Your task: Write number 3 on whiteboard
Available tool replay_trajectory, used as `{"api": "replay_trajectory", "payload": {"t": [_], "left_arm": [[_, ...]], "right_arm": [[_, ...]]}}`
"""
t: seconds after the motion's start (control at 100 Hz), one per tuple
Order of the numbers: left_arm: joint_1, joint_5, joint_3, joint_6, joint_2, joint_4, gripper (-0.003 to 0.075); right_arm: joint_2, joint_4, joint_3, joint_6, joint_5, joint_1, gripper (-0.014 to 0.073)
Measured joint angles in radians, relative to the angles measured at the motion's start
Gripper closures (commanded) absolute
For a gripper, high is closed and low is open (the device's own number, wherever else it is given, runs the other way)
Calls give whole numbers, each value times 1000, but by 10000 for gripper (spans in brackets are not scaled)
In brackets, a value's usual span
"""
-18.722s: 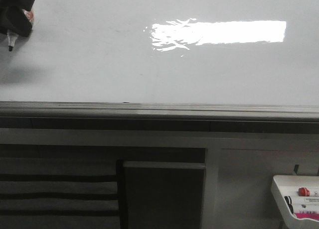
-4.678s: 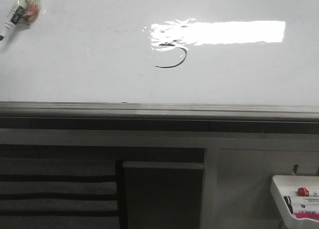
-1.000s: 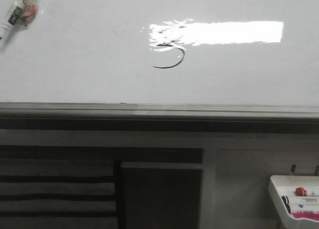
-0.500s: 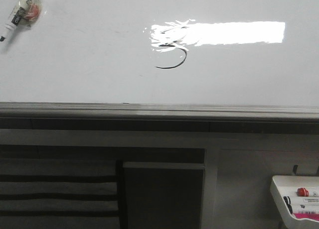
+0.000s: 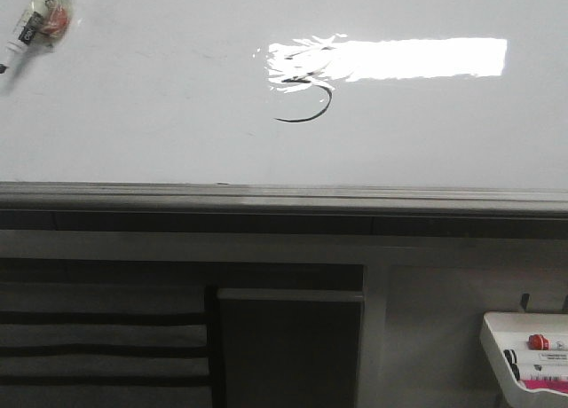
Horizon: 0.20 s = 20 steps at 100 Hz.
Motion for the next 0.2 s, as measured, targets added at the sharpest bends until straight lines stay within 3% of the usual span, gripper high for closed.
{"api": "replay_trajectory", "payload": {"t": [0.2], "left_arm": [[0,0,0,0,0,0,739]], "right_arm": [[0,0,0,0,4,0,673]]}}
